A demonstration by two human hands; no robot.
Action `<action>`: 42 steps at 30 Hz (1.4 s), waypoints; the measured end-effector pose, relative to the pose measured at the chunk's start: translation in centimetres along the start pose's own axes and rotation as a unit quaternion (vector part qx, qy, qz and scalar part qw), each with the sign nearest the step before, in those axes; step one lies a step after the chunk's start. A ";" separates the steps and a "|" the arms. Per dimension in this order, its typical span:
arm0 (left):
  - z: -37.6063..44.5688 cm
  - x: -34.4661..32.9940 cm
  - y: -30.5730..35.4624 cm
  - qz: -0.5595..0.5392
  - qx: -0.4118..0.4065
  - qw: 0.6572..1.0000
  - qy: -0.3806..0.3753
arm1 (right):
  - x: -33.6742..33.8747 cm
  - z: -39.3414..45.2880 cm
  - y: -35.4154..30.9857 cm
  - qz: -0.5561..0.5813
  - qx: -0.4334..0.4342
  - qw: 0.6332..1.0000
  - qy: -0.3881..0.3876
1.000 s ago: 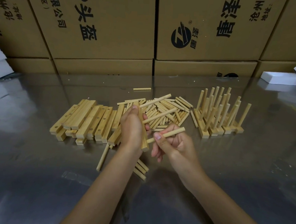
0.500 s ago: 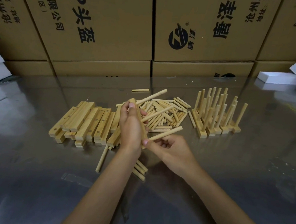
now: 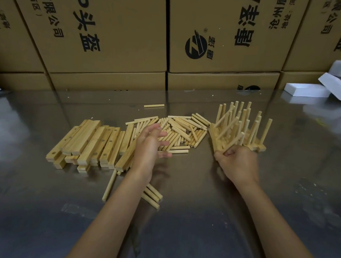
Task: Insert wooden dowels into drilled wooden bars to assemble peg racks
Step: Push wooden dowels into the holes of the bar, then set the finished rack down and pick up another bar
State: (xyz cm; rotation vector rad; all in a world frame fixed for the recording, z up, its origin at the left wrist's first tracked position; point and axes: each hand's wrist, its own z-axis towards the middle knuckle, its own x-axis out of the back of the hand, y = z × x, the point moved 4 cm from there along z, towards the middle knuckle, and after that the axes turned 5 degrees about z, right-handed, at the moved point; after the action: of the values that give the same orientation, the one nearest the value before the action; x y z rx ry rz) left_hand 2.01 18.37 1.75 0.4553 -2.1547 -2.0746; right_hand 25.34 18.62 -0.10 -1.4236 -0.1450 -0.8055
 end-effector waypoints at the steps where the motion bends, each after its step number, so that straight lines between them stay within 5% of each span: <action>1: 0.0 0.0 0.0 0.002 -0.001 1.000 0.000 | 0.1 0.1 0.2 -0.006 -0.008 1.000 0.004; 31: 0.1 0.2 -0.1 0.031 0.008 0.999 0.000 | 1.0 1.6 1.2 -0.085 -0.030 0.992 0.091; 37: 0.3 1.3 0.6 0.023 0.007 0.999 0.033 | -0.5 -0.5 -0.5 -0.114 0.049 0.992 -0.005; 40: 0.5 2.4 1.3 0.105 -0.045 0.990 0.077 | -2.6 -2.4 -1.8 -0.111 0.116 0.985 -0.070; 42: 0.4 3.7 2.5 0.295 -0.149 0.932 0.152 | -3.7 -3.1 -2.4 -0.112 0.142 0.979 -0.093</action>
State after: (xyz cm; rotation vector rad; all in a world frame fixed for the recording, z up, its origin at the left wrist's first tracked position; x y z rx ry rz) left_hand -1.93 17.70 3.77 0.0647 -1.5174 -1.7921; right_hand 20.08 17.43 -0.77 -1.2209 -0.5514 -0.7990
